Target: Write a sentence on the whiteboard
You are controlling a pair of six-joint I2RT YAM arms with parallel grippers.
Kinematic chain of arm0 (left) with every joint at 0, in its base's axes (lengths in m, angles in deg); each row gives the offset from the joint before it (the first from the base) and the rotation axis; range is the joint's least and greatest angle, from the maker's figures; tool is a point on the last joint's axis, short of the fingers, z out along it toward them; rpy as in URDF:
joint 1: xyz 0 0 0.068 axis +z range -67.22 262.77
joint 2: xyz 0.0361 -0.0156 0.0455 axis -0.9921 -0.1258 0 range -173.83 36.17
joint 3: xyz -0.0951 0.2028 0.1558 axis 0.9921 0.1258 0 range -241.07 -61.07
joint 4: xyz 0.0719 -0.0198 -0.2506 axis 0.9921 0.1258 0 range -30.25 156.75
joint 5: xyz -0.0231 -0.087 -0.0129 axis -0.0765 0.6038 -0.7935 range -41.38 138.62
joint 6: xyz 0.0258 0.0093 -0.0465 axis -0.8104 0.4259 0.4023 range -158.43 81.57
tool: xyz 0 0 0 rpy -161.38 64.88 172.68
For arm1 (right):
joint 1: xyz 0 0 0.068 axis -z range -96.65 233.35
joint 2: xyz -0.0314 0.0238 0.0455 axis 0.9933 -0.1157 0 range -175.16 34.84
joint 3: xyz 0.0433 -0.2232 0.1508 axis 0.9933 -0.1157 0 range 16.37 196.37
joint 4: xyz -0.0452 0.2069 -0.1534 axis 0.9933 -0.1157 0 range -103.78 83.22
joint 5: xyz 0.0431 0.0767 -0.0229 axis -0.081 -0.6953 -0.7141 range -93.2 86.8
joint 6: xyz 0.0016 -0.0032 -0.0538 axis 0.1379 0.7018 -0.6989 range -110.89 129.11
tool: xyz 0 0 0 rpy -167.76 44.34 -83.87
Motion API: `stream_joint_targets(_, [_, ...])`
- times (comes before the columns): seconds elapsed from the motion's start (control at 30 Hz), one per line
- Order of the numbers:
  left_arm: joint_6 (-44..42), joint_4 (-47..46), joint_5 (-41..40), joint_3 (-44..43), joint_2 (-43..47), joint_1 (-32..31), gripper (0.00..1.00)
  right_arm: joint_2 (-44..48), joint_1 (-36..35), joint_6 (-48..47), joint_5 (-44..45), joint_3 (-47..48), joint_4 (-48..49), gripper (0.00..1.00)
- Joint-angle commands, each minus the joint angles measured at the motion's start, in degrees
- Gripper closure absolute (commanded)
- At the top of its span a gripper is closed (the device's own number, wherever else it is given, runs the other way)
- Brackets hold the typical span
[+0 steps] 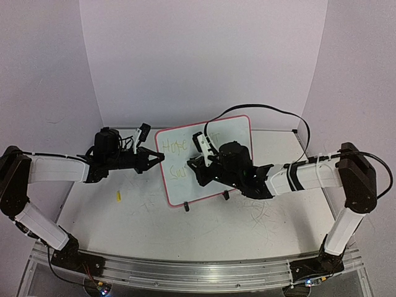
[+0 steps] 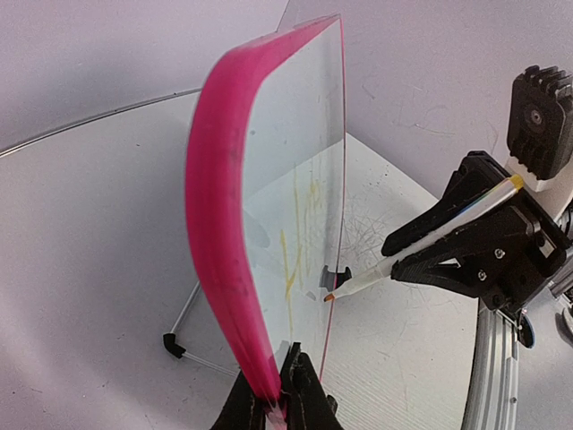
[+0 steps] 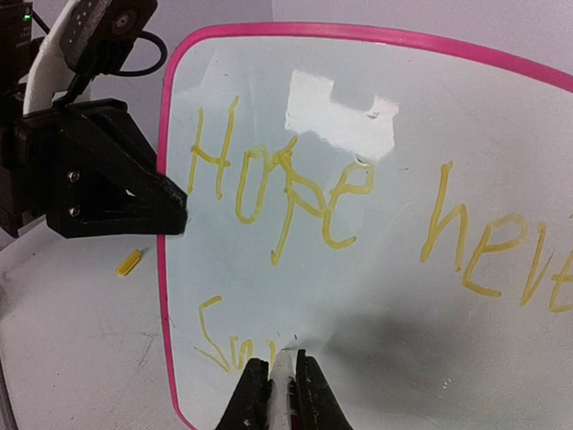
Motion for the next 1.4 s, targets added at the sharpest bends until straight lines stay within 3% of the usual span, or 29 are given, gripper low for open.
stream_joint_targets(0.0, [-6.2,2.4,-7.1,-1.2,-0.3,0.5,1.0,-1.0,0.0,0.3,-1.0,2.1,2.3,1.0])
stream_joint_targets(0.9, [-6.3,2.7,-7.1,-1.2,-0.5,0.5,1.0,-2.3,0.0,0.9,3.6,2.8,0.4,1.0])
stream_joint_targets(1.13, [-6.2,2.7,-7.0,-1.3,-0.6,0.4,1.0,-0.8,0.0,1.1,8.2,1.6,0.6,1.0])
stream_joint_targets(1.37, [-6.2,2.7,-7.0,-1.3,-0.6,0.4,1.0,4.4,0.0,0.7,6.0,-2.4,3.5,1.0])
